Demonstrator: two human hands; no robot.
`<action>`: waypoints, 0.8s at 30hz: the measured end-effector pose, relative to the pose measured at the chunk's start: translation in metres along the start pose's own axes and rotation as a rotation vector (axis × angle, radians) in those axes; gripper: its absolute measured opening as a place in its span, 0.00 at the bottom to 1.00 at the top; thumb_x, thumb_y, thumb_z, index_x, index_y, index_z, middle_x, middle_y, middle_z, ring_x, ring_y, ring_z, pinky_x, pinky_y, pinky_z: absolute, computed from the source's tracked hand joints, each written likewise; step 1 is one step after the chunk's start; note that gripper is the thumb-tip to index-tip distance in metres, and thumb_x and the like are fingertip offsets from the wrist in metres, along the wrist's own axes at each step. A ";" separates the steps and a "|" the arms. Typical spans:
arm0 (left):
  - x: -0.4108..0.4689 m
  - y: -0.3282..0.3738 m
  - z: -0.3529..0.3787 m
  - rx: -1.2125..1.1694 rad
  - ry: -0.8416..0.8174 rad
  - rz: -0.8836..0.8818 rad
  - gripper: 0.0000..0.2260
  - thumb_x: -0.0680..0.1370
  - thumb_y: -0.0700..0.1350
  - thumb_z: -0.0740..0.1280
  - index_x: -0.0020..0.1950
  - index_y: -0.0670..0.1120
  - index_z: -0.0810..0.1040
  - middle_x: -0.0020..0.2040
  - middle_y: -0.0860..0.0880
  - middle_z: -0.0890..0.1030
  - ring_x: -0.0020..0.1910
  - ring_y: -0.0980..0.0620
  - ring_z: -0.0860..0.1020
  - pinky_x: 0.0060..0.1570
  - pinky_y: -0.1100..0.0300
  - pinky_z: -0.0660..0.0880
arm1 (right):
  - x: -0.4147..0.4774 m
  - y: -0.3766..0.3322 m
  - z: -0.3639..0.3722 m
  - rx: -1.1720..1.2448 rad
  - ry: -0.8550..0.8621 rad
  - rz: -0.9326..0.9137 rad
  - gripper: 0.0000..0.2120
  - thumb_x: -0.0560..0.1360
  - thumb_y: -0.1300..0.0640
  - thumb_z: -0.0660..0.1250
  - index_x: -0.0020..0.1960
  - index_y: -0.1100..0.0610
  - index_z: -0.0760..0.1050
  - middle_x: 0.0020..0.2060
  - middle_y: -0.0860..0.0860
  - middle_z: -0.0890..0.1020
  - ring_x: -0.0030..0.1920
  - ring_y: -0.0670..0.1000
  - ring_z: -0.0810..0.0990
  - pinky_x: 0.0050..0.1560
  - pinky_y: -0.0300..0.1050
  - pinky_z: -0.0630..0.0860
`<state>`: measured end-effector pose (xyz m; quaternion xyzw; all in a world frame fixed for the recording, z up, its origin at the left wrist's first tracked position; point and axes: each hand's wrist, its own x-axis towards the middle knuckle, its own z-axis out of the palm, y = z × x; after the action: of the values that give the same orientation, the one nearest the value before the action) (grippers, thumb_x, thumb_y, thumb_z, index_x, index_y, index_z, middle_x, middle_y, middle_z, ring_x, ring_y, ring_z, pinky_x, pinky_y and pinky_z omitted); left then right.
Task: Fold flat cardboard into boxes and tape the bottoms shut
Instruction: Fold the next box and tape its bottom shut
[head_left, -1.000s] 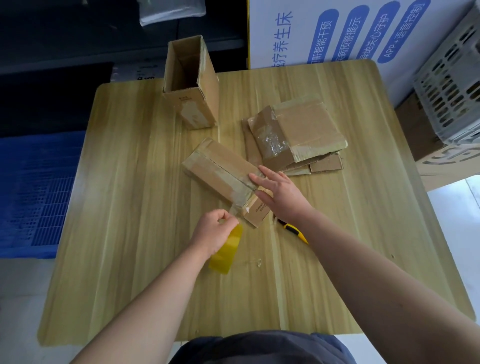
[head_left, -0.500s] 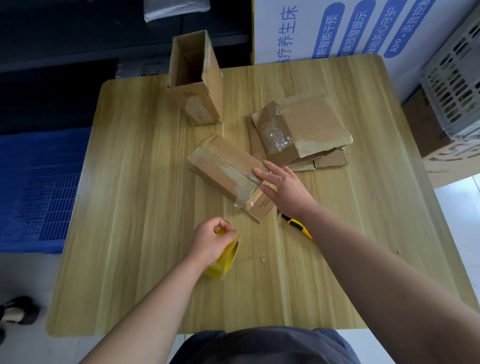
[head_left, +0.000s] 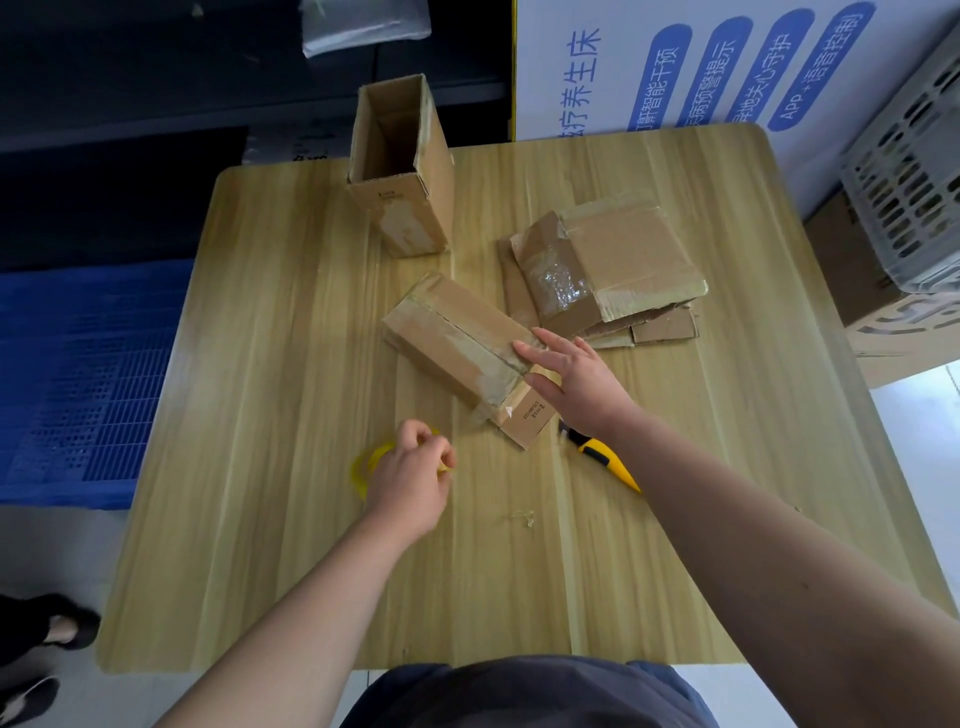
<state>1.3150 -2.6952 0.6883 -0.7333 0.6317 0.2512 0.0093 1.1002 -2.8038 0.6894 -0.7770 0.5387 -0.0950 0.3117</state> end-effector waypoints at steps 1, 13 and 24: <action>0.001 -0.001 0.001 0.028 -0.023 -0.002 0.06 0.76 0.46 0.68 0.52 0.51 0.76 0.63 0.50 0.66 0.49 0.46 0.79 0.45 0.57 0.72 | 0.000 0.000 -0.001 -0.001 -0.002 -0.002 0.21 0.81 0.49 0.59 0.74 0.45 0.65 0.76 0.50 0.62 0.74 0.48 0.62 0.76 0.46 0.45; 0.011 0.057 -0.017 -0.516 0.225 -0.131 0.11 0.75 0.53 0.69 0.41 0.46 0.80 0.37 0.52 0.81 0.38 0.51 0.79 0.37 0.57 0.76 | 0.004 0.004 0.001 0.033 0.042 0.015 0.18 0.83 0.55 0.55 0.70 0.45 0.71 0.72 0.50 0.69 0.75 0.52 0.61 0.76 0.52 0.51; 0.028 0.062 -0.015 -0.754 0.136 -0.283 0.11 0.71 0.48 0.76 0.34 0.47 0.77 0.32 0.53 0.79 0.34 0.53 0.78 0.34 0.64 0.74 | 0.009 0.007 -0.019 0.152 0.034 0.006 0.18 0.80 0.64 0.57 0.63 0.51 0.78 0.60 0.50 0.81 0.62 0.52 0.76 0.62 0.38 0.69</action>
<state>1.2643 -2.7387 0.7097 -0.7799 0.3875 0.4124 -0.2673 1.0893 -2.8211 0.6981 -0.7478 0.5372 -0.1480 0.3609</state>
